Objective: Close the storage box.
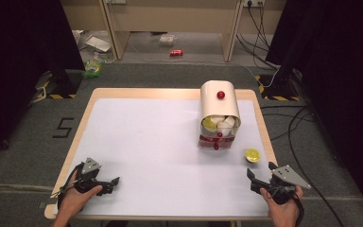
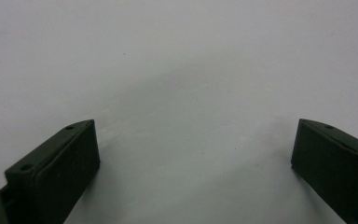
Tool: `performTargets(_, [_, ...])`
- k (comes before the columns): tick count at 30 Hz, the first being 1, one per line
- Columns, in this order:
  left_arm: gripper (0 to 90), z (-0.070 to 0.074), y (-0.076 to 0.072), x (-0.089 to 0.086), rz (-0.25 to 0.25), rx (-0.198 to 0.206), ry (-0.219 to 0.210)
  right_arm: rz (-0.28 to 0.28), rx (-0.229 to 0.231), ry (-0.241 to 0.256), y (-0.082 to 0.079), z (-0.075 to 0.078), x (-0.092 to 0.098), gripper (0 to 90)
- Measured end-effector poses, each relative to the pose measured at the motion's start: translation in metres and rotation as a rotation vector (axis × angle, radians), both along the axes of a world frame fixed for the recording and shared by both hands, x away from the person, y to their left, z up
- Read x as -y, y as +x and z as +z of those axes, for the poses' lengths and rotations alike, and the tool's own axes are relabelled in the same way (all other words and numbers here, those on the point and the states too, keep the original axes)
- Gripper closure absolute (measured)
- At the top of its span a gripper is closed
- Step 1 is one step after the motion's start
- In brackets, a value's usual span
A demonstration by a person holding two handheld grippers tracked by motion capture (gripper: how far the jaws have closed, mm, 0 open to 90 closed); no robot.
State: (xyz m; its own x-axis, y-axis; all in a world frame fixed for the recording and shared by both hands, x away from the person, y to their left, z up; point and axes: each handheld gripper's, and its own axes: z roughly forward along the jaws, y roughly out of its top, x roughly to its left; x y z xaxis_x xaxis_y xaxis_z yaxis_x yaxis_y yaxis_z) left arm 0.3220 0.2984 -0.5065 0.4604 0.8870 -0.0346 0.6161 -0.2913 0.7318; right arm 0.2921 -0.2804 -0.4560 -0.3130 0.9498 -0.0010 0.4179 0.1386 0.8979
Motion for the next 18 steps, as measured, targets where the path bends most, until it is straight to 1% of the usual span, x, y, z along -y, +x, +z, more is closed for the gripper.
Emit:
performTargets(6, [0.3, 0.0000, 0.0000, 0.0001, 0.001, 0.000, 0.000, 0.007, -0.010, -0.004, -0.0028, -0.0027, 0.0002, 15.8])
performTargets(11, [0.3, 0.0000, 0.0000, 0.0001, 0.000, 0.000, 0.000, 0.008, -0.030, -0.006, -0.0053, -0.0058, 0.0007, 15.8])
performTargets(13, [0.3, 0.0000, 0.0000, 0.0000, 0.000, 0.000, 0.000, 0.013, -0.047, -0.010, -0.0071, -0.0080, 0.0013, 15.8])
performTargets(18, [0.3, 0.0000, 0.0000, 0.0001, 0.001, 0.000, 0.000, 0.014, -0.060, -0.009, -0.0090, -0.0104, 0.0030, 15.8])
